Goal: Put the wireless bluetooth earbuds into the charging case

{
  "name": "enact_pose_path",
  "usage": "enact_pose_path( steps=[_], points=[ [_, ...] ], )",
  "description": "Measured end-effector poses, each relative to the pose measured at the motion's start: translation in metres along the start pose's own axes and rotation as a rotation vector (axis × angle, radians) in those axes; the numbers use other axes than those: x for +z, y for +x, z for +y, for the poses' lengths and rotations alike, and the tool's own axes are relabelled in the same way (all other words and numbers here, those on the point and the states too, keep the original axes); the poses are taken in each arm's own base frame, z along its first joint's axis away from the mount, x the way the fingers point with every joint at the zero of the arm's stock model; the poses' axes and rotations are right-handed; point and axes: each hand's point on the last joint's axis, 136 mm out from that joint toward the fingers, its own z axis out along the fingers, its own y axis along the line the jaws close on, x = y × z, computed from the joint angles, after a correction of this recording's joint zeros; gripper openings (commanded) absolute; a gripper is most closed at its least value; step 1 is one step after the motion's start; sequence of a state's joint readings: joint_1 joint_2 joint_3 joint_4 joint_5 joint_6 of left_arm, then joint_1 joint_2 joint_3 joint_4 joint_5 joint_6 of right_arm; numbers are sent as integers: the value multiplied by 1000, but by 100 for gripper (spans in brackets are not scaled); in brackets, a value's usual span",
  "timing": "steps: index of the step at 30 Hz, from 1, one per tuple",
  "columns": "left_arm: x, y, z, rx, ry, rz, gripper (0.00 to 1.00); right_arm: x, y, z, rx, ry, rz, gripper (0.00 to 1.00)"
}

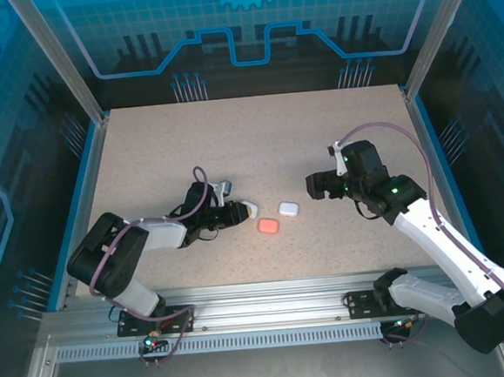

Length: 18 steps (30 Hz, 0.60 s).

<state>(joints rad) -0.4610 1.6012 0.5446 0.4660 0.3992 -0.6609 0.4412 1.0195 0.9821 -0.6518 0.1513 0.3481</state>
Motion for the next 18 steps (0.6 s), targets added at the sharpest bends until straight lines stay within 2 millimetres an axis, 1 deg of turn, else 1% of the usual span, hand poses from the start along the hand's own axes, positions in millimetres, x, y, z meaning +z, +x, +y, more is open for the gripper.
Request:
enact_pose_path(
  steps=[5, 6, 7, 9, 11, 13, 15, 18],
  points=[
    [7, -10, 0, -42, -30, 3, 0, 0, 1, -6, 12, 13, 5, 97],
    [8, -11, 1, -52, -36, 6, 4, 0, 1, -7, 14, 16, 6, 97],
    [9, -11, 2, -59, -44, 8, 11, 0, 1, -8, 17, 19, 5, 97],
    [11, -10, 7, -76, -61, 19, 17, 0, 1, -10, 21, 24, 8, 99],
    [13, -7, 12, -89, -82, 33, 27, 0, 2, -14, 28, 32, 12, 100],
    [13, -6, 16, -98, -97, 38, 50, 0, 3, -18, 33, 43, 17, 100],
    [13, -7, 19, -103, -119, 35, 65, 0, 3, -23, 40, 56, 21, 100],
    [6, -13, 16, -84, -135, 12, 86, 0, 3, -33, 58, 73, 22, 100]
  ],
)
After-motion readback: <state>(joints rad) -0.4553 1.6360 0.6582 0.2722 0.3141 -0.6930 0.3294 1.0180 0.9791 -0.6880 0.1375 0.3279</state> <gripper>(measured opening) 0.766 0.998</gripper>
